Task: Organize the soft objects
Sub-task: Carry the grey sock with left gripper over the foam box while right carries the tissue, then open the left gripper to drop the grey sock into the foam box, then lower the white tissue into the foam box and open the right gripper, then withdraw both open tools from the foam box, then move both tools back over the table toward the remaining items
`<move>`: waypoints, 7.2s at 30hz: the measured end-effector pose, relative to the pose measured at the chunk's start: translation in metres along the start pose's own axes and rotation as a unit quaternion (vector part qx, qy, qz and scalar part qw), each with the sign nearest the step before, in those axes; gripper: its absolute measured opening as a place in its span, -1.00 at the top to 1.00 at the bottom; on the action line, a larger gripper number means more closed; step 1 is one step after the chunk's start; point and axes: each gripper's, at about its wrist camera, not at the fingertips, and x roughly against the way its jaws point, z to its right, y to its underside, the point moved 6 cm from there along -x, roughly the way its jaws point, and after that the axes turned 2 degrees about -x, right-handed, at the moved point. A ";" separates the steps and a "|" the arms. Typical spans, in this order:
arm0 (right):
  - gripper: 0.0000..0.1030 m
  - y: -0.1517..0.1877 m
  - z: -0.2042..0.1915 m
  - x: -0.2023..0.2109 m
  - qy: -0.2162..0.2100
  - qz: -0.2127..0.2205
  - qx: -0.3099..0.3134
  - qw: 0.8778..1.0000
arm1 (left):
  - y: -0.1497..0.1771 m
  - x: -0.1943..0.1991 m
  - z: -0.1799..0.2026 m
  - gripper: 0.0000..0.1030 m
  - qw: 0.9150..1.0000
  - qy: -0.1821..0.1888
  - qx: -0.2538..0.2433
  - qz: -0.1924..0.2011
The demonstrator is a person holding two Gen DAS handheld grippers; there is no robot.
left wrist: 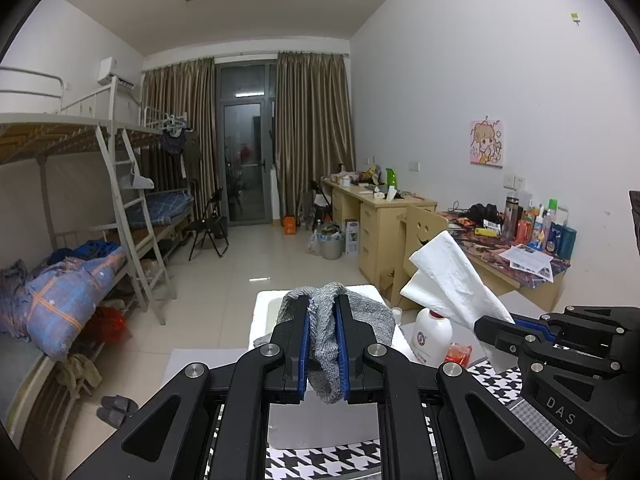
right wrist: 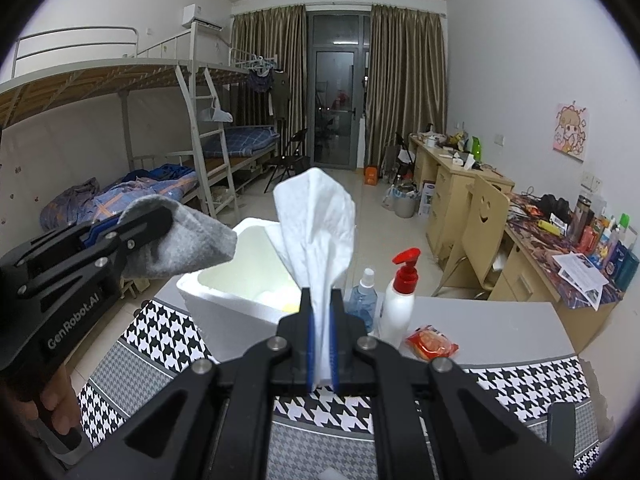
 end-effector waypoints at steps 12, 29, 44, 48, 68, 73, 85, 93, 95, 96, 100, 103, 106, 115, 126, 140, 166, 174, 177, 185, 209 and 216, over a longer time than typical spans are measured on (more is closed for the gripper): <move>0.83 -0.004 -0.004 -0.015 0.006 -0.014 0.003 1.000 | -0.001 -0.022 -0.002 0.76 1.000 -0.003 0.003 -0.014; 0.84 -0.009 0.002 -0.029 0.012 -0.023 0.001 1.000 | 0.002 -0.068 -0.010 0.76 0.998 -0.005 0.004 -0.058; 0.84 -0.008 0.011 -0.038 0.021 -0.032 0.002 0.999 | 0.008 -0.098 -0.012 0.74 0.996 0.012 0.001 -0.089; 0.84 -0.009 0.012 -0.039 0.025 -0.030 0.003 0.999 | 0.012 -0.106 -0.014 0.46 0.995 0.013 -0.001 -0.099; 0.84 -0.014 0.006 -0.046 0.009 -0.042 0.003 0.999 | -0.003 -0.080 -0.035 -0.98 0.997 -0.058 0.001 -0.049; 0.84 -0.016 -0.001 -0.051 -0.001 -0.051 0.003 0.999 | -0.001 -0.076 -0.045 -0.98 0.996 -0.068 0.007 -0.049; 0.83 -0.020 -0.016 -0.071 -0.007 -0.069 0.008 0.998 | 0.005 -0.063 -0.069 -0.98 0.995 -0.090 0.020 -0.046; 0.83 -0.021 -0.023 -0.088 -0.007 -0.085 0.007 0.996 | 0.007 -0.057 -0.088 -0.98 0.993 -0.106 0.030 -0.047; 0.83 -0.020 -0.026 -0.091 -0.008 -0.089 0.007 0.996 | 0.008 -0.055 -0.090 -0.98 0.993 -0.106 0.029 -0.047; 0.83 -0.020 -0.026 -0.092 -0.008 -0.091 0.006 0.996 | 0.008 -0.055 -0.090 -0.98 0.993 -0.107 0.030 -0.047; 0.83 -0.020 -0.030 -0.098 -0.009 -0.096 0.006 0.995 | 0.011 -0.052 -0.093 -0.98 0.992 -0.108 0.031 -0.049; 0.83 -0.019 -0.033 -0.103 -0.012 -0.102 0.004 0.995 | 0.015 -0.051 -0.098 -0.98 0.992 -0.114 0.029 -0.052; 0.83 -0.018 -0.035 -0.108 -0.017 -0.111 -0.002 0.994 | 0.019 -0.049 -0.102 -0.98 0.991 -0.119 0.031 -0.055; 0.80 -0.015 -0.040 -0.127 -0.016 -0.132 -0.006 0.991 | 0.025 -0.048 -0.111 -0.98 0.990 -0.120 0.041 -0.059; -0.31 -0.016 -0.039 -0.135 -0.008 -0.131 -0.011 0.991 | 0.030 -0.047 -0.116 -0.98 0.990 -0.121 0.046 -0.062; -0.31 -0.019 -0.040 -0.108 -0.015 -0.109 -0.013 0.994 | 0.025 -0.044 -0.109 -0.98 0.991 -0.114 0.046 -0.059; -0.81 -0.014 -0.029 -0.037 -0.009 -0.050 -0.003 0.999 | 0.015 -0.004 -0.075 -0.98 0.994 -0.098 0.027 -0.038; -0.81 -0.010 -0.025 -0.014 -0.013 -0.037 -0.005 0.999 | 0.018 0.012 -0.061 -0.98 0.995 -0.095 0.019 -0.035; -0.81 -0.006 -0.025 -0.004 -0.012 -0.030 -0.006 0.999 | 0.017 0.020 -0.058 -0.98 0.995 -0.094 0.015 -0.029; -0.81 0.002 -0.022 0.016 -0.012 -0.021 -0.008 1.000 | 0.019 0.038 -0.046 -0.98 0.996 -0.083 0.009 -0.019; -0.81 0.031 -0.011 0.065 -0.004 -0.002 -0.014 1.000 | 0.030 0.087 -0.019 -0.98 0.999 -0.054 0.002 0.004; -0.81 0.040 -0.006 0.073 0.000 0.000 -0.019 1.000 | 0.035 0.090 -0.008 -0.98 0.999 -0.043 -0.001 0.002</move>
